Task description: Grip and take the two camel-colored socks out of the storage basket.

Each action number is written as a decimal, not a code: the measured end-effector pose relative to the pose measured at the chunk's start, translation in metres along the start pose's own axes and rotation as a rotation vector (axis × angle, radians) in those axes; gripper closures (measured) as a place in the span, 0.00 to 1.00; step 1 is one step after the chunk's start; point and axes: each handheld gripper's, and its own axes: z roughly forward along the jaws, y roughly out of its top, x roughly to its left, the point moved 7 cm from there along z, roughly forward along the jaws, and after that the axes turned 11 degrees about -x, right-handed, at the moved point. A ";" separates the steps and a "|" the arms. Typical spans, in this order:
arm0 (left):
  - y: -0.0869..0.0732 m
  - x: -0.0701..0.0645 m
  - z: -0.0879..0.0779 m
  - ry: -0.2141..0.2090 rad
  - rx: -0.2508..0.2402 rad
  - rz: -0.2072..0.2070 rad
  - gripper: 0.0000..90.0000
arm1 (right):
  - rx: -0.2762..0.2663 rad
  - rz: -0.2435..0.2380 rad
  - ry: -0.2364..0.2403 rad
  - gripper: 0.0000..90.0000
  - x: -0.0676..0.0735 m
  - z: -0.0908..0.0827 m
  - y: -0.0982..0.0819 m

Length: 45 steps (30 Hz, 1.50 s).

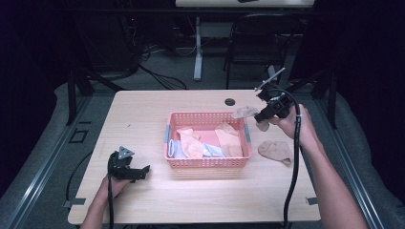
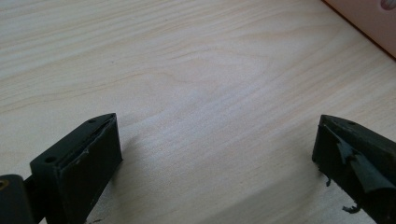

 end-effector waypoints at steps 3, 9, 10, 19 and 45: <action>0.000 0.000 0.000 0.001 0.002 -0.002 0.01 | -0.016 0.022 -0.013 0.90 -0.010 -0.007 -0.006; 0.000 0.000 0.000 0.001 0.001 -0.001 0.01 | -0.007 0.060 -0.042 0.90 -0.028 -0.014 -0.021; 0.000 0.000 0.000 0.001 0.001 -0.001 0.01 | -0.010 0.069 -0.043 0.90 -0.031 -0.015 -0.023; 0.000 0.000 0.000 0.001 0.001 -0.001 0.01 | -0.002 0.139 -0.066 0.90 -0.057 -0.013 -0.050; 0.000 0.000 0.000 0.001 0.001 -0.002 0.01 | 0.041 0.260 -0.080 0.90 -0.082 0.027 -0.098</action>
